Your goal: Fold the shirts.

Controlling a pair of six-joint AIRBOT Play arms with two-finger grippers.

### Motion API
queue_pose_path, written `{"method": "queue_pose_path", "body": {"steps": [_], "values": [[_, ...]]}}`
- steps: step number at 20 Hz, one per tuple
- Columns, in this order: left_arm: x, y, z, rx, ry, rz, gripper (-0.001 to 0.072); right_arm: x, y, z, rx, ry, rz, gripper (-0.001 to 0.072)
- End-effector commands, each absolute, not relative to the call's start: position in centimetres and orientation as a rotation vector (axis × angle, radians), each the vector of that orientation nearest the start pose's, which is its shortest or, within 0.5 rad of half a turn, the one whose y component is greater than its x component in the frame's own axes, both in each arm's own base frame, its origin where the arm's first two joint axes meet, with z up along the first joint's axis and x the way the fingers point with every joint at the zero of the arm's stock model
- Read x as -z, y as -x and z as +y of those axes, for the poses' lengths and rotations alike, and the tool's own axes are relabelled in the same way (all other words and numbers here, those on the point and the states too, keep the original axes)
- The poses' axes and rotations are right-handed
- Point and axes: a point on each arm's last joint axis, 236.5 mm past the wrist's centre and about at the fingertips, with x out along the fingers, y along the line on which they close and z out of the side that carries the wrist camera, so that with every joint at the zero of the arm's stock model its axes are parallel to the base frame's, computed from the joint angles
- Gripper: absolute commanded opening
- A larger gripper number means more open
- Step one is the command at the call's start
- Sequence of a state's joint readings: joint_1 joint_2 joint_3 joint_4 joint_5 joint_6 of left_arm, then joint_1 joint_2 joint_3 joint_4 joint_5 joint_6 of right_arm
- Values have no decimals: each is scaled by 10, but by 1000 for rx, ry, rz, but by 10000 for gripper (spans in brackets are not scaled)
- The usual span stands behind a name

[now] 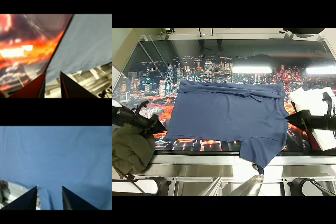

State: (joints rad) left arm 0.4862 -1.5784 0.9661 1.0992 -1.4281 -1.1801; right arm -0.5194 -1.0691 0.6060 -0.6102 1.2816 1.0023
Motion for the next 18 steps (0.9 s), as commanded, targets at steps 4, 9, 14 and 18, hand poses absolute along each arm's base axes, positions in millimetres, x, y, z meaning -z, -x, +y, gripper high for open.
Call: {"method": "queue_pose_path", "body": {"steps": [4,9,14,18], "values": [[134,-281,24,225,550,1640,198,-10,-250,79,-455,-885,1118,352],[126,-284,-27,422,433,1653,196,22,-226,61,-283,-881,1293,380],[128,-291,-41,478,351,1625,29,73,-196,42,-81,-917,1495,380],[128,-288,-35,469,354,1634,29,106,-184,59,-57,-1037,1530,379]]}}
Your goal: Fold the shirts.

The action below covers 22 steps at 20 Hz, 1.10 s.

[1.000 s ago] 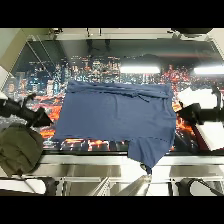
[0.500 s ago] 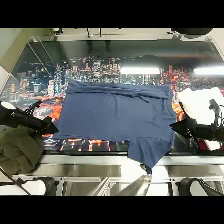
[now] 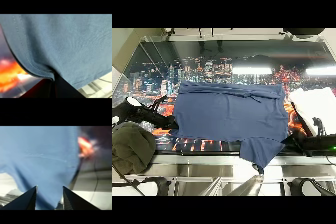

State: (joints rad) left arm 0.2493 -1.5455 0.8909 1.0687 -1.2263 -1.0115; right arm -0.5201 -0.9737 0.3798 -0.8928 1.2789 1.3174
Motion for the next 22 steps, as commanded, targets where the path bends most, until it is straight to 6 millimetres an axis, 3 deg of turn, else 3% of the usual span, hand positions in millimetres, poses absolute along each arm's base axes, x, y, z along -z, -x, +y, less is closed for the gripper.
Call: {"method": "queue_pose_path", "body": {"steps": [1,6,13,15,19,22], "values": [[129,-288,-34,466,354,1634,29,112,-184,65,-64,-1077,1521,379],[126,-283,-26,457,396,1648,29,125,-171,89,-146,-1169,1560,379],[123,-279,-19,446,441,1654,29,113,-168,100,-221,-1201,1581,378],[124,-280,-19,443,440,1651,29,112,-177,94,-214,-1182,1557,377],[124,-279,-19,444,440,1652,29,109,-213,68,-156,-1120,1457,378],[124,-279,-19,444,439,1652,29,106,-225,59,-122,-1124,1430,379]]}}
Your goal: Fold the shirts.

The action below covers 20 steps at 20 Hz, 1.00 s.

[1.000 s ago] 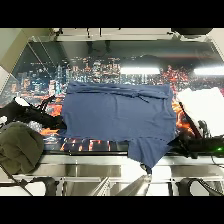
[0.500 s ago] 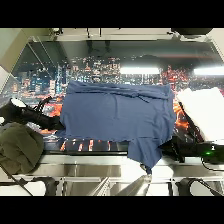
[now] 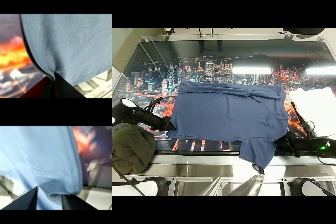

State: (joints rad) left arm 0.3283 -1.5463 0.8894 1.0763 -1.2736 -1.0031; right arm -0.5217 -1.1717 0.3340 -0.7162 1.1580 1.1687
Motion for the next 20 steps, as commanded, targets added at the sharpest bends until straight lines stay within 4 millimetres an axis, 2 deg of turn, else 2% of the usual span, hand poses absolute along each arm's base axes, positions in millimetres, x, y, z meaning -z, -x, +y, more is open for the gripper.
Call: {"method": "queue_pose_path", "body": {"steps": [1,5,9,10,11,12,15,20], "values": [[124,-279,-19,444,439,1652,29,106,-224,60,-122,-1129,1434,378],[124,-280,-19,443,439,1651,29,90,-206,77,-223,-1144,1510,378],[124,-280,-18,441,438,1649,29,102,-172,60,-112,-1023,1638,382],[124,-280,-18,441,438,1649,29,104,-172,61,-107,-1025,1629,428],[124,-280,-18,441,438,1649,29,105,-175,65,-107,-1054,1609,547],[124,-280,-19,442,438,1650,29,109,-175,70,-110,-1074,1590,569],[124,-280,-19,443,439,1651,29,125,-173,71,-84,-1073,1555,568],[123,-278,-20,449,442,1657,29,121,-187,85,-162,-1139,1478,566]]}}
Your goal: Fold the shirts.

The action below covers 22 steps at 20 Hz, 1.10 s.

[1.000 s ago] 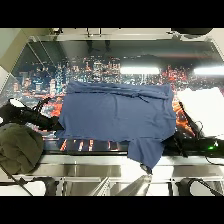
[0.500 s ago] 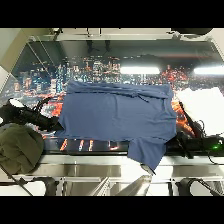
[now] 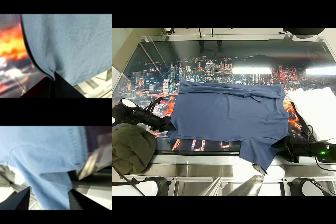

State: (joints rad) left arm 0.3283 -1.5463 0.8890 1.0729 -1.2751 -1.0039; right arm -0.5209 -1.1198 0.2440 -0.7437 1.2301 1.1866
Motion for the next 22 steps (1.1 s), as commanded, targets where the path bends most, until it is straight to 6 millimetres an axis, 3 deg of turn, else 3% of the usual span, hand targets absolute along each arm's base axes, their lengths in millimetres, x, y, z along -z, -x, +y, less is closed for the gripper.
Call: {"method": "queue_pose_path", "body": {"steps": [1,5,6,7,9,10,11,13,17,20,22], "values": [[123,-278,-20,449,442,1658,29,121,-187,86,-173,-1144,1480,566],[120,-273,-22,467,451,1678,29,127,-179,92,-200,-1161,1519,562],[120,-272,-23,470,453,1682,29,129,-176,95,-212,-1164,1528,471],[120,-271,-23,471,453,1683,29,130,-174,97,-232,-1164,1527,325],[119,-270,-24,475,456,1688,29,130,-173,101,-260,-1174,1528,280],[119,-269,-24,478,456,1692,29,127,-172,103,-281,-1172,1527,196],[118,-268,-25,483,459,1696,29,124,-172,106,-295,-1181,1528,41],[118,-267,-25,485,460,1700,29,114,-178,110,-322,-1221,1504,16],[110,-264,-27,513,467,1717,29,69,-196,114,-423,-1244,1429,15],[77,-268,-29,602,458,1745,29,23,-228,99,-445,-1160,1318,15],[53,-280,-29,647,450,1721,29,-7,-260,81,-435,-1084,1209,15]]}}
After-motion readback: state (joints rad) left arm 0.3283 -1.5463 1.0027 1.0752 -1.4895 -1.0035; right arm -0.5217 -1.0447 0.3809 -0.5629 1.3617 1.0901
